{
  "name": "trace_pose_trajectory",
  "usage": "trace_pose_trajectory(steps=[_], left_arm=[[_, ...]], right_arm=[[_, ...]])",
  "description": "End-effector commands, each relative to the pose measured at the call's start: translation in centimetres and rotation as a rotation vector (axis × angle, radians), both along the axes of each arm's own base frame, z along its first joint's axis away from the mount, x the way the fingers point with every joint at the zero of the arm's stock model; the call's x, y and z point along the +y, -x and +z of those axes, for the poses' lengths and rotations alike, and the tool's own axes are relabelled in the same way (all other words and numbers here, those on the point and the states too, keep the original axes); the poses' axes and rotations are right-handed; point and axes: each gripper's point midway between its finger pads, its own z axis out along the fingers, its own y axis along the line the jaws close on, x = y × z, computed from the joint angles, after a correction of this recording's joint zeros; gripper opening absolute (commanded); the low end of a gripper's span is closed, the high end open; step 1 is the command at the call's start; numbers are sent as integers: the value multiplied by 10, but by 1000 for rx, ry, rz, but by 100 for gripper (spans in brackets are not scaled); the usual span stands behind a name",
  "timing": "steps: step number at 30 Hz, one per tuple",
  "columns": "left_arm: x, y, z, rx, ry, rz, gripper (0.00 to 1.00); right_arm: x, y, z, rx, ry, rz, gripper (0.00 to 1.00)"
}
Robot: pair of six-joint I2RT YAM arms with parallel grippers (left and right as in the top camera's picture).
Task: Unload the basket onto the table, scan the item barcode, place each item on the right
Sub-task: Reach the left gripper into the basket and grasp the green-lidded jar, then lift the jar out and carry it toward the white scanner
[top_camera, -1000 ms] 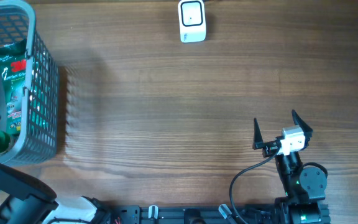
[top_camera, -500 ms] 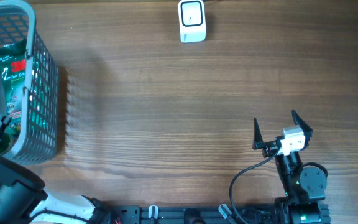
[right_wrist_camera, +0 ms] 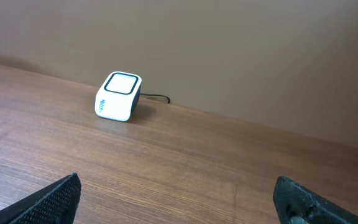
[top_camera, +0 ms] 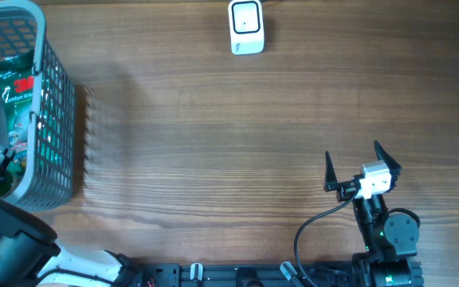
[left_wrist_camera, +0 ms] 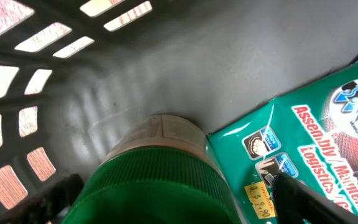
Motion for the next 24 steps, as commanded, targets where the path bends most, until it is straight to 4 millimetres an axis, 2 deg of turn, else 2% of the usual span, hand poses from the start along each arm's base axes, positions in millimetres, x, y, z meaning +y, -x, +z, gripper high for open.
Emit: trace_pose_trajectory(steps=[1, 4, 5, 7, 15, 16, 19, 24], left_arm=[[-3, 2, -8, 0, 34, 12, 77], [-3, 2, -8, 0, 34, 12, 74], [-3, 2, -9, 1, 35, 12, 79], [-2, 2, -10, 1, 34, 12, 100], [-3, 3, -33, 33, 77, 12, 100], [-3, 3, -36, 38, 84, 13, 99], [-4, 3, -41, 44, 91, 13, 87], [-3, 1, -38, 39, 84, 10, 71]], right_arm=[[0, 0, 1, -5, 4, -5, 100], [0, 0, 1, -4, 4, -5, 100], [0, 0, 1, -4, 4, -5, 100], [0, 0, 1, -4, 4, -5, 100], [0, 0, 1, -4, 4, -5, 100], [0, 0, 1, -4, 4, -5, 100], [0, 0, 1, -4, 4, -5, 100], [0, 0, 0, -4, 4, -5, 100]])
